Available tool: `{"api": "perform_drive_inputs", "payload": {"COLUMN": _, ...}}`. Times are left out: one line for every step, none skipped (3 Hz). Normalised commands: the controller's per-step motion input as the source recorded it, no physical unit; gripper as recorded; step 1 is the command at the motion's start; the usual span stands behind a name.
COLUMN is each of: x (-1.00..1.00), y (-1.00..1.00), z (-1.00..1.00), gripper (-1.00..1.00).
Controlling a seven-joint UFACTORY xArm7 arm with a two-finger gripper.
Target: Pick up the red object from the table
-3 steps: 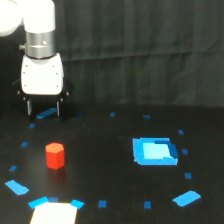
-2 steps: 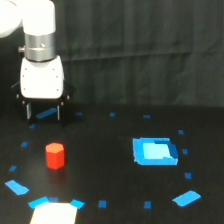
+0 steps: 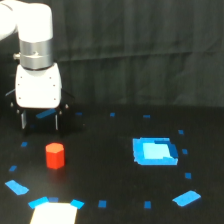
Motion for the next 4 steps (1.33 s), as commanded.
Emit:
{"api": "perform_drive_inputs", "payload": {"x": 0.95, "y": -0.8, "z": -0.1, "gripper": 0.79}}
{"api": "perform_drive_inputs", "payload": {"x": 0.23, "y": -0.94, "z": -0.15, "gripper": 0.79}}
{"api": "perform_drive_inputs", "payload": {"x": -0.07, "y": -0.66, "z": -0.32, "gripper": 0.76}}
{"api": "perform_drive_inputs", "payload": {"x": -0.39, "y": -0.25, "z": -0.39, "gripper": -0.24}}
